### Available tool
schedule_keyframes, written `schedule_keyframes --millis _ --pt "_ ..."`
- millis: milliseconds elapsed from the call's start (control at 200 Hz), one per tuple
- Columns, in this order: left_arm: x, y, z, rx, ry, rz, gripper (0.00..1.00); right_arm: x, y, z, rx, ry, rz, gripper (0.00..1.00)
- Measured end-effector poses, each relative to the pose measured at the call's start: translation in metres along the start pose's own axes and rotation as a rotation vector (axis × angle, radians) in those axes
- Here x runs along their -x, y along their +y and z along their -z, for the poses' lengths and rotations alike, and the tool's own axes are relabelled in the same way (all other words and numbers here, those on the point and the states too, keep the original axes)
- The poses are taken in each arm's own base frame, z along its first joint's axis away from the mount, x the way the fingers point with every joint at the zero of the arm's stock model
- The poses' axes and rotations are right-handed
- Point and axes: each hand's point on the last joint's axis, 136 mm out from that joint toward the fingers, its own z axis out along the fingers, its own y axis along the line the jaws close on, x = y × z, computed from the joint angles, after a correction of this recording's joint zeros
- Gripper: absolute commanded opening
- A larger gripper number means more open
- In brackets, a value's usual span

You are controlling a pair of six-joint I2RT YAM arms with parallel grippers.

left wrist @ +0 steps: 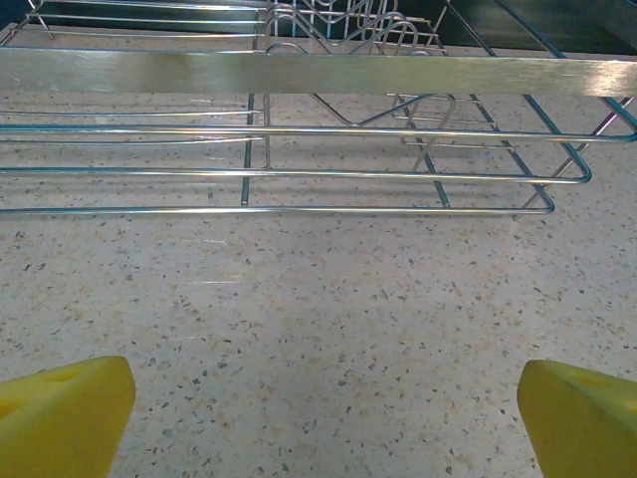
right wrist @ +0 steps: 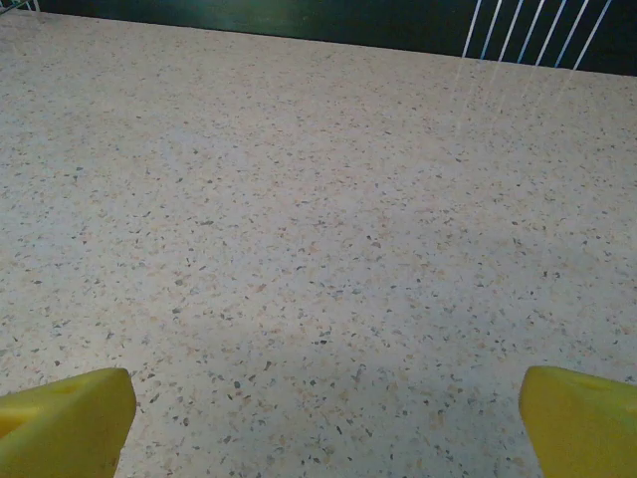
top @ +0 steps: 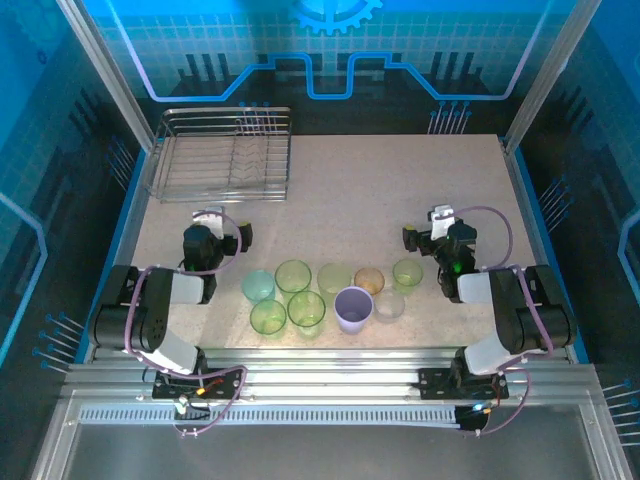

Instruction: Load the cups into the dish rack

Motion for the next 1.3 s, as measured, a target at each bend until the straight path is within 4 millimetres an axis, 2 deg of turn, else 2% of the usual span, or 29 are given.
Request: schedule_keyframes --millis 866,936,996,1076,1136,1211,1296 --pt "0.000 0.000 0.000 0.002 0.001 0.000 0.99 0.000 -0.004 0.001 -0.013 0.000 -0.007 1.00" --pt "-0.001 0.005 0.001 0.040 0.008 0.001 0.99 0.003 -0.010 0.008 -0.054 -0.014 -0.019 1.00" --pt "0.002 0.011 0.005 0.092 0.012 0.000 0.99 0.011 -0.019 0.023 -0.110 -0.053 -0.036 1.00" --pt "0.020 0.015 0.016 0.164 -0.018 -0.005 0.99 0.031 -0.030 0.047 -0.177 -0.126 -0.067 1.00" --pt "0.046 0.014 0.029 0.204 -0.075 0.004 0.99 0.051 -0.038 0.066 -0.218 -0.185 -0.103 1.00" --pt "0.085 0.014 0.049 0.235 -0.153 0.029 0.99 0.079 -0.045 0.091 -0.252 -0.256 -0.164 1.00" --pt "0.140 0.016 0.078 0.260 -0.240 0.088 0.99 0.107 -0.048 0.113 -0.252 -0.309 -0.219 1.00"
